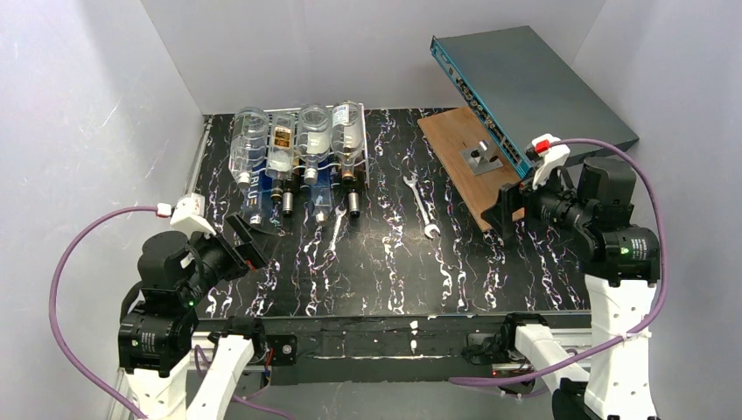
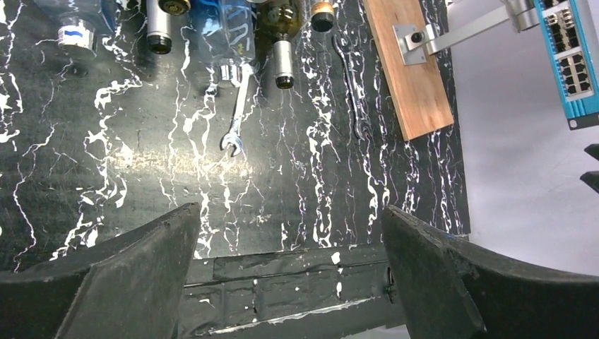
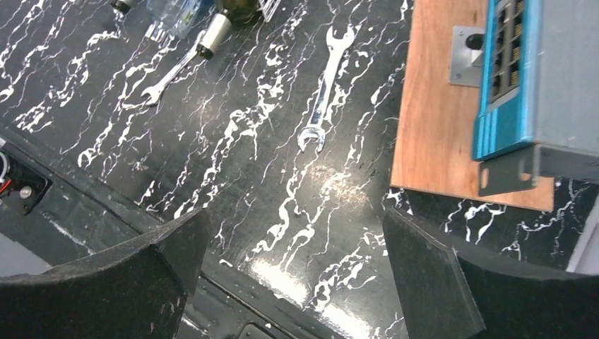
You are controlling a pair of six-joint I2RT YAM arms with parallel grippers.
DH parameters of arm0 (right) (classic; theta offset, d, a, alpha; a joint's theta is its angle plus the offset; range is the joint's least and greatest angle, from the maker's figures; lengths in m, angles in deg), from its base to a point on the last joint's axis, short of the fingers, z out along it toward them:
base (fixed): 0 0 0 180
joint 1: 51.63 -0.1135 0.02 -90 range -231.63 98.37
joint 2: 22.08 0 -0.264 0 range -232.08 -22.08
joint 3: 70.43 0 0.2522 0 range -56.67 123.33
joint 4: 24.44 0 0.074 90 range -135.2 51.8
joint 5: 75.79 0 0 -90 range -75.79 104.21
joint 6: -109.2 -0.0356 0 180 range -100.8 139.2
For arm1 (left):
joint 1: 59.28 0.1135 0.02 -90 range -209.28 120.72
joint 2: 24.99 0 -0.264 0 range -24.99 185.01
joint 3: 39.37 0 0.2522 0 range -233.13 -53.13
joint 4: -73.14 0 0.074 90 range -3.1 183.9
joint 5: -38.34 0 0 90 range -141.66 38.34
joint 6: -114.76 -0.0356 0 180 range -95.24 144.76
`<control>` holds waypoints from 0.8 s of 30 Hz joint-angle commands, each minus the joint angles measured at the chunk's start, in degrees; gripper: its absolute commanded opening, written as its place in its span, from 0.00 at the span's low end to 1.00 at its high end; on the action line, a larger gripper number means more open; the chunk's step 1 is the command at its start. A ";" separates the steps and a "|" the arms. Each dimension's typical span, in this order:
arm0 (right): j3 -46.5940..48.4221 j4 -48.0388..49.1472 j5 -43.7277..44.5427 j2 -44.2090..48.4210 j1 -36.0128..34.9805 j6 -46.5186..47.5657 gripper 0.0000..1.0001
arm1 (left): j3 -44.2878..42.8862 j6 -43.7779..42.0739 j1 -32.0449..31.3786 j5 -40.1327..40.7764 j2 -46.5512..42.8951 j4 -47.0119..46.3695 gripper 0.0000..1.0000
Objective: Take the wine bottle off the wine rack
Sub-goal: Pick up the wine bottle from the wine rack.
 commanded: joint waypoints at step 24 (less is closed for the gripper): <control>9.22 -7.94 -24.76 -8.32 5.93 26.25 1.00 | -8.39 -9.13 -2.85 -6.12 16.86 1.28 0.99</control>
